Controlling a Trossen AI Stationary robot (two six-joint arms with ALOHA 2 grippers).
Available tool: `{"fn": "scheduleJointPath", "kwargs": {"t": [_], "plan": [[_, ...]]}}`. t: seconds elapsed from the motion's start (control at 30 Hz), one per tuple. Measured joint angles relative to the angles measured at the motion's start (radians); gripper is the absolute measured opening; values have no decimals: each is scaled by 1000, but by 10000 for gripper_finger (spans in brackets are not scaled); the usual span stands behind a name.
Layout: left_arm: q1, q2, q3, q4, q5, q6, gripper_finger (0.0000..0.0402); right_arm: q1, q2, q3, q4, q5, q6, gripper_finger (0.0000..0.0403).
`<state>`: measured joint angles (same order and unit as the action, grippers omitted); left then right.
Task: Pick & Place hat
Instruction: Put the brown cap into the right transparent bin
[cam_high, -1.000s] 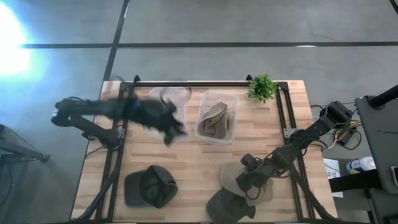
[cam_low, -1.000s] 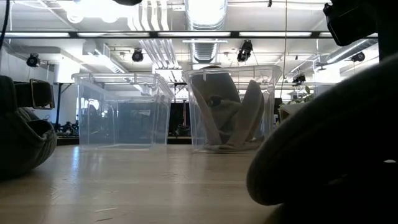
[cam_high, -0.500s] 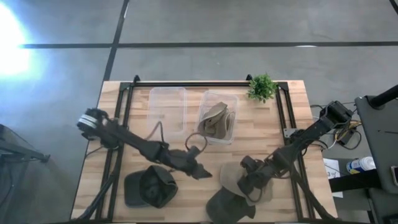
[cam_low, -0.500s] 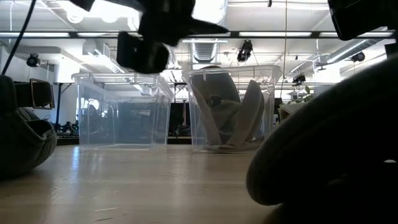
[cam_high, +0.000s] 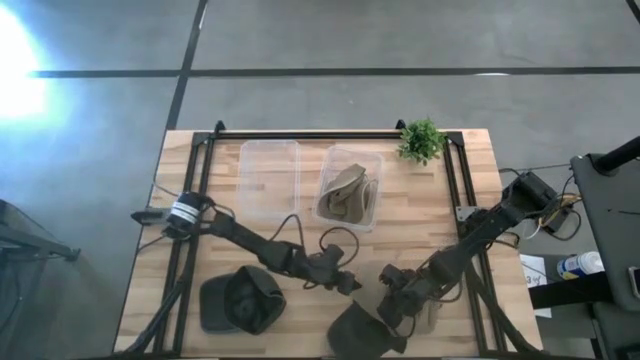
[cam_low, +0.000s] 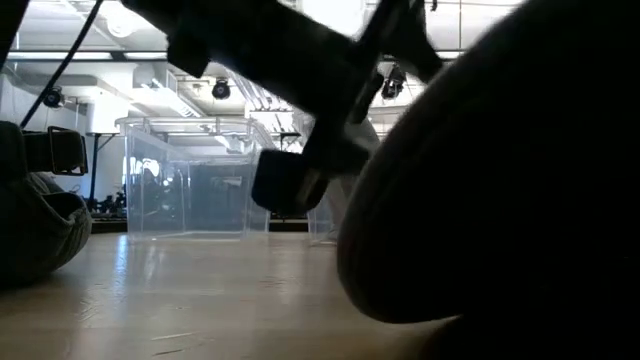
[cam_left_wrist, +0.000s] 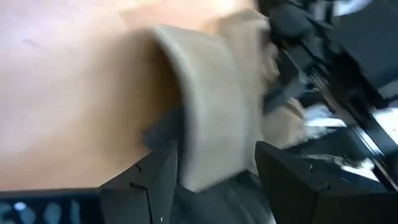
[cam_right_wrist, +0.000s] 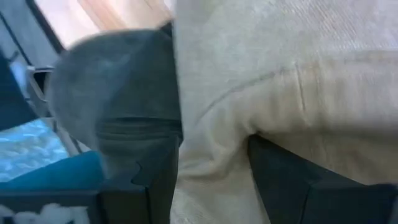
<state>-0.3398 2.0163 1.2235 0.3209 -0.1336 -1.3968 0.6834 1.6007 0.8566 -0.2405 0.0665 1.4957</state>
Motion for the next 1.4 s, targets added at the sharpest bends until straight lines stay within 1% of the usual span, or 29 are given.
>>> {"fn": "scheduleJointPath", "kwargs": {"t": [0.13, 0.23, 0.5, 0.57, 0.77, 0.93, 1.0, 1.07, 1.13, 1.27, 1.3, 1.4], "plan": [[6, -3, 7, -136, -3, 20, 209, 0, 39, 0, 12, -32, -11, 189], [5, -22, 7, -189, -8, 62, 209, 1, 53, 0, 22, -40, -15, 189], [28, -25, 9, -88, -14, 136, 209, -37, 51, 0, 24, -37, -86, 189], [32, -25, 10, -86, -15, 144, 209, -50, 50, 0, 23, -34, -100, 189], [51, 2, 10, -21, -22, 176, 209, -76, 48, 2, 23, -28, -122, 189], [57, 0, 10, -16, -14, 202, 202, -109, 48, 2, 35, -10, -151, 189], [57, -1, 18, -28, -5, 225, 186, -118, 40, 2, 45, -6, -165, 189], [57, -2, 38, -50, 5, 244, 158, -120, 25, 2, 46, 17, -172, 189], [57, -3, 70, -121, 4, 270, 120, -119, 0, 5, 46, 36, -185, 189], [55, -8, 144, -247, -9, 377, 28, -113, -55, 15, 24, 44, -210, 189], [55, -12, 164, -263, -13, 402, 17, -109, -74, 19, 15, 45, -214, 189], [57, -33, 228, -334, -30, 487, 12, -79, -149, 31, -14, 46, -224, 189]]}}
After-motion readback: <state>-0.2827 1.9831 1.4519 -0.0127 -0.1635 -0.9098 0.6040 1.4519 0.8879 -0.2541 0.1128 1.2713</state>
